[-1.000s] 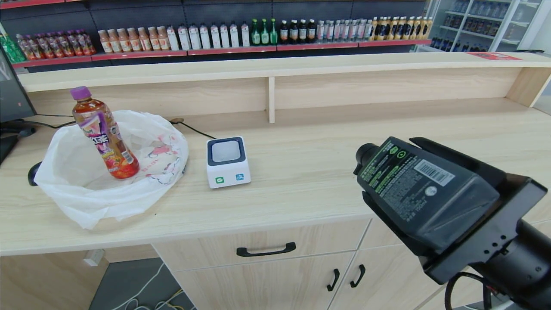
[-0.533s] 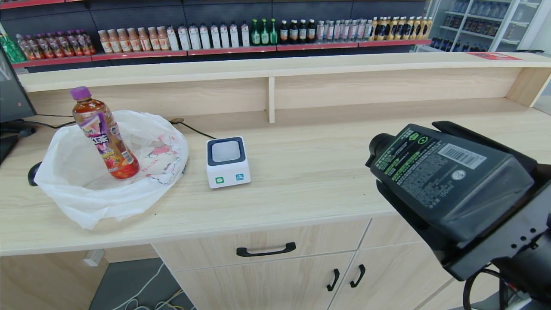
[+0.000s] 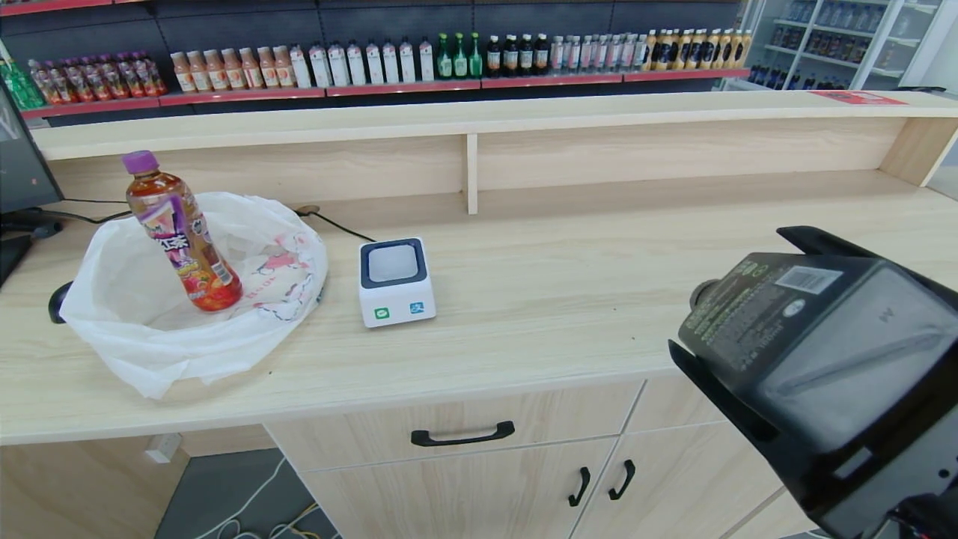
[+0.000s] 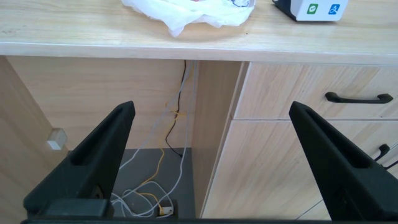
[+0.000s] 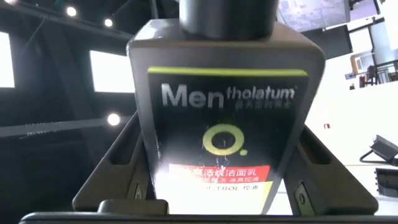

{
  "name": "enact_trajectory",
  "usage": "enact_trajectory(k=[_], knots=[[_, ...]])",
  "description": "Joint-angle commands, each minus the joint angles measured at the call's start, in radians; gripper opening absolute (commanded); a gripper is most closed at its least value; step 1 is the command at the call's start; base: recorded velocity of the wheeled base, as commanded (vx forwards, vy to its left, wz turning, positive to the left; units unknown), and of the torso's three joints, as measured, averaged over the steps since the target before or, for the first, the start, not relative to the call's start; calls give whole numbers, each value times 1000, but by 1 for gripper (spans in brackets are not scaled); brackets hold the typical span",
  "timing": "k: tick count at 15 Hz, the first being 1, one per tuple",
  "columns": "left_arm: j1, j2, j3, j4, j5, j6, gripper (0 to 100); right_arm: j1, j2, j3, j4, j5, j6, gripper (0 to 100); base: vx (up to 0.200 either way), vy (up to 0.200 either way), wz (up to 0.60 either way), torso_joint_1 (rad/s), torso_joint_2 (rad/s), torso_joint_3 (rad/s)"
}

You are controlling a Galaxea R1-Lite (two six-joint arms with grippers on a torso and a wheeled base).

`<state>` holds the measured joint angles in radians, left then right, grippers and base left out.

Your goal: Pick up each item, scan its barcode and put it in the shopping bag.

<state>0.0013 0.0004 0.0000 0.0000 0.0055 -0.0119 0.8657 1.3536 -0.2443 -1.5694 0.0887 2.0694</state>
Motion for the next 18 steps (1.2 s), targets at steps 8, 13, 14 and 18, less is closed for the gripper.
enact_trajectory(k=[8, 13, 14, 18], knots=[[0, 0, 0, 0, 1, 0, 100, -4, -8, -6, -1, 42, -137, 0, 0, 0, 0, 0, 0, 0], [0, 0, 0, 0, 1, 0, 100, -4, -1, -17, -1, 59, -376, 0, 0, 0, 0, 0, 0, 0], [0, 0, 0, 0, 1, 0, 100, -4, -1, -18, -1, 97, -471, 0, 0, 0, 0, 0, 0, 0], [0, 0, 0, 0, 1, 0, 100, -4, 13, 43, -1, 235, -813, 0, 0, 0, 0, 0, 0, 0]])
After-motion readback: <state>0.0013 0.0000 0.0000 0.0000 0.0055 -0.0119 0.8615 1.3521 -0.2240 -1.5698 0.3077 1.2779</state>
